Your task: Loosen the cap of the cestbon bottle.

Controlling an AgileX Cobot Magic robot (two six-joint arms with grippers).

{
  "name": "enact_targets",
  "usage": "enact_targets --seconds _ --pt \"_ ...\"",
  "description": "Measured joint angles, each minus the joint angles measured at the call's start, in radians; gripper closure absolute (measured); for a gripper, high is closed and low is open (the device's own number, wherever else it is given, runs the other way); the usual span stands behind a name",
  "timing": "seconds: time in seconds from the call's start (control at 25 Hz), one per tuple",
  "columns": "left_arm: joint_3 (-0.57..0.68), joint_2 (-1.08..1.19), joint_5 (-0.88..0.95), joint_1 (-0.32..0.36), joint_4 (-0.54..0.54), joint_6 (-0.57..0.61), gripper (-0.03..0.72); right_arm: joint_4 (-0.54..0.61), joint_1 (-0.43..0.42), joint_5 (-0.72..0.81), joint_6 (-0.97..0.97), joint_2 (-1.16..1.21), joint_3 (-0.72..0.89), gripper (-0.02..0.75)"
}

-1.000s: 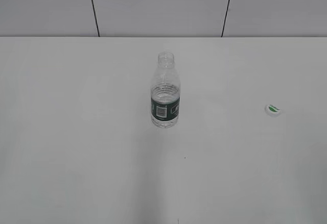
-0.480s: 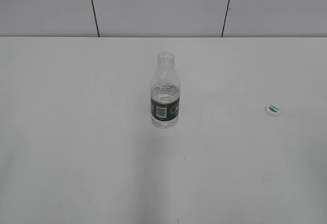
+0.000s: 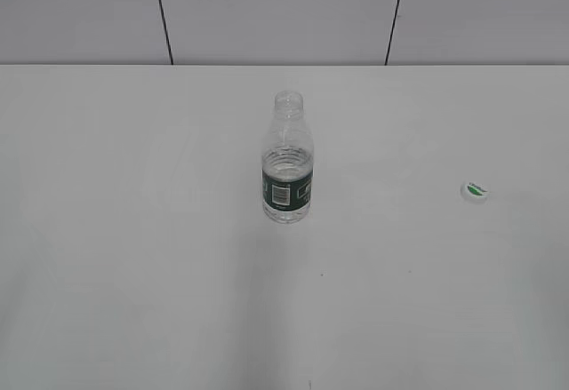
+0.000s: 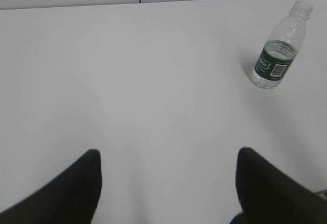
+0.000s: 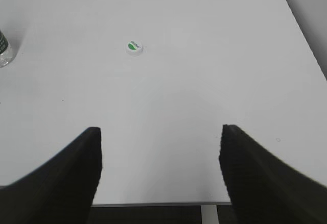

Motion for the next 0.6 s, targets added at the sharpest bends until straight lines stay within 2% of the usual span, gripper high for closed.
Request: enact_targets --seconds 0.16,0.28,0.48,0.6 --pt "0.002 0.000 -0.001 0.004 0.028 0.000 0.199 0.000 0.000 -0.001 0.000 0.000 0.000 0.188" --pt "0.002 0.000 -0.002 0.044 0.049 0.000 0.199 0.000 0.000 -0.001 0.000 0.000 0.000 0.188" --pt "0.002 0.000 -0.002 0.218 0.052 0.001 0.199 0.000 0.000 -0.001 0.000 0.000 0.000 0.188" --pt "0.002 0.000 -0.002 0.271 0.055 0.001 0.199 0.000 0.000 -0.002 0.001 0.000 0.000 0.188"
